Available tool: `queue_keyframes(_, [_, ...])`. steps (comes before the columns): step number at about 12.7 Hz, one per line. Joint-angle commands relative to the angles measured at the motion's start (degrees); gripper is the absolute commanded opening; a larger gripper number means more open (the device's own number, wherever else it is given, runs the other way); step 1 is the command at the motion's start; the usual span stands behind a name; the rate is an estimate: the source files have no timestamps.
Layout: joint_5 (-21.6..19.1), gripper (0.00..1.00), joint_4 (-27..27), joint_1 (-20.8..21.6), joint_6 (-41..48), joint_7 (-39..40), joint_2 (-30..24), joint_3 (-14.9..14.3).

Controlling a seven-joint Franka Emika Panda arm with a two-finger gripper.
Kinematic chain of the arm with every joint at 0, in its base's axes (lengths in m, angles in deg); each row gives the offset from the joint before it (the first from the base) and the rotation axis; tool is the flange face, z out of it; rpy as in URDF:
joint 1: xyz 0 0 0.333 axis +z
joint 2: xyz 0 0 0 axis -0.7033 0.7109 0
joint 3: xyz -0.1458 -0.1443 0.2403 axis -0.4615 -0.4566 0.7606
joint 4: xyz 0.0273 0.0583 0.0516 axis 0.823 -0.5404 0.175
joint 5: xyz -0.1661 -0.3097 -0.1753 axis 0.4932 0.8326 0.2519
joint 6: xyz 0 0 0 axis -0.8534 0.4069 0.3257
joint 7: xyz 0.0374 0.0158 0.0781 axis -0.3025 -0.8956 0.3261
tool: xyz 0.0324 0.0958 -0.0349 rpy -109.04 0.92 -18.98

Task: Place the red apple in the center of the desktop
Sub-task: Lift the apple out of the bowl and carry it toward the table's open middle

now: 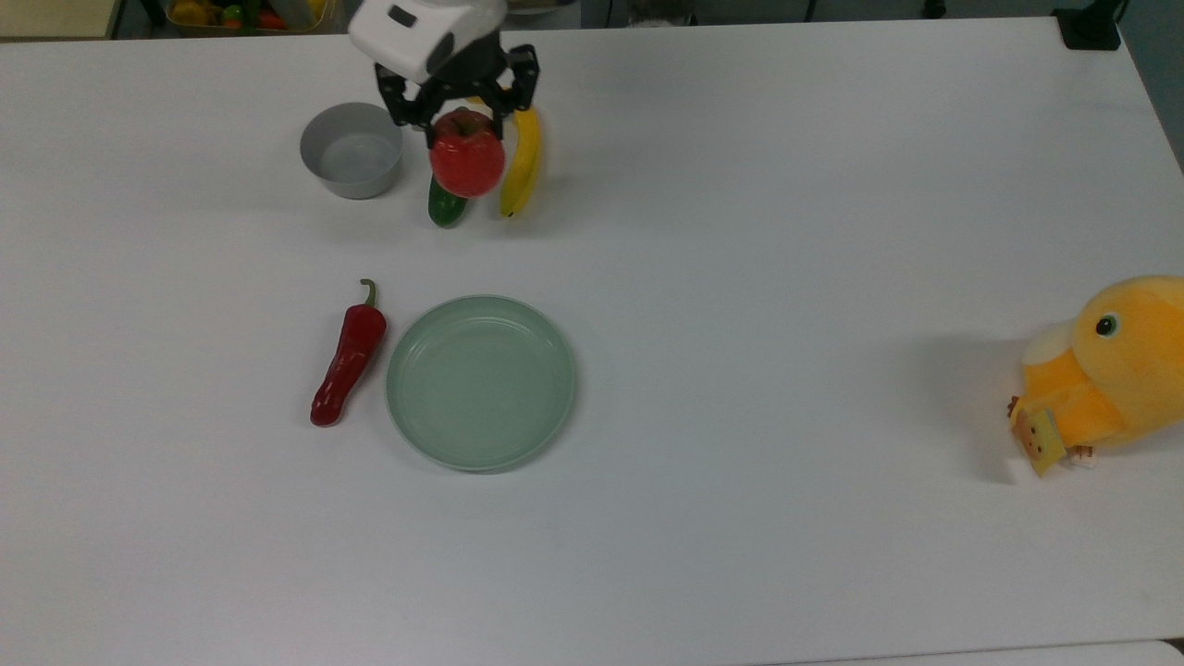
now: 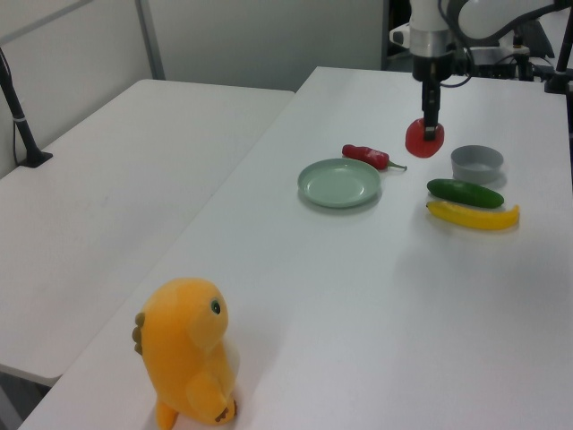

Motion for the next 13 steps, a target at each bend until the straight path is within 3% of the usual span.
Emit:
queue_keyframes(1, [-2.6, 0.39, 5.9, 0.75, 4.18, -8.59, 4.77, 2.74])
queue_keyframes(9, [-3.05, 0.4, 17.14, 7.79, 3.48, -32.14, 17.77, 3.89])
queue_keyframes(13, [-1.91, 0.41, 17.95, 9.19, 1.12, -33.14, 21.65, 3.89])
